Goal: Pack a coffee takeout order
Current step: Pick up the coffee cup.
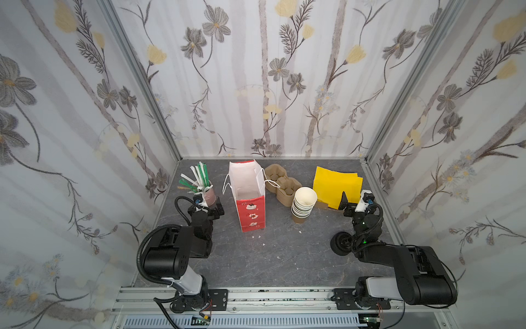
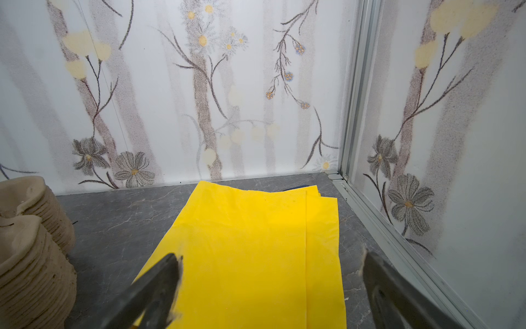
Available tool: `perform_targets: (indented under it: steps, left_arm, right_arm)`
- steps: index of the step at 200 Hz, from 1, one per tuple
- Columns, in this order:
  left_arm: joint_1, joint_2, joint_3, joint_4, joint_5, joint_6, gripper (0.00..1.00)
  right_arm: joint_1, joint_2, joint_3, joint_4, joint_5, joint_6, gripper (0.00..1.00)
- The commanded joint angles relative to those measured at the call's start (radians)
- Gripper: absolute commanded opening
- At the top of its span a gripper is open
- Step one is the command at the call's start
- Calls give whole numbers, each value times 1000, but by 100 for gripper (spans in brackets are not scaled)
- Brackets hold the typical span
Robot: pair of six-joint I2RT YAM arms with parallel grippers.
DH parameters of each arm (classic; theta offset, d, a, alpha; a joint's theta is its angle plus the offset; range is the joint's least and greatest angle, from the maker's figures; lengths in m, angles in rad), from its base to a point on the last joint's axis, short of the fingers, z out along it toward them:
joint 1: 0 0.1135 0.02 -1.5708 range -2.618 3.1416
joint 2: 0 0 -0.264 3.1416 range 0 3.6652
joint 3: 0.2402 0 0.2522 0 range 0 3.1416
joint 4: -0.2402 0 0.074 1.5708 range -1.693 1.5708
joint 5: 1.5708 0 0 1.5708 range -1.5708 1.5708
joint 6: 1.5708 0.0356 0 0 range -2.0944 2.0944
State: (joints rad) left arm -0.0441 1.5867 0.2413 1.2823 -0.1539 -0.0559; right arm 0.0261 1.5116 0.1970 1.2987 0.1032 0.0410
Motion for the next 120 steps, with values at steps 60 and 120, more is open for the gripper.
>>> perform_targets:
  steps: [60,120]
  left_arm:
    - [4,-5,-3,52,17,2,100]
    - [6,-188,-73,32,-26,-15,100]
  right_arm:
    - [-6,-11,-17,47,52,17,100]
    - [9,-408,-132,-80,211,60,100]
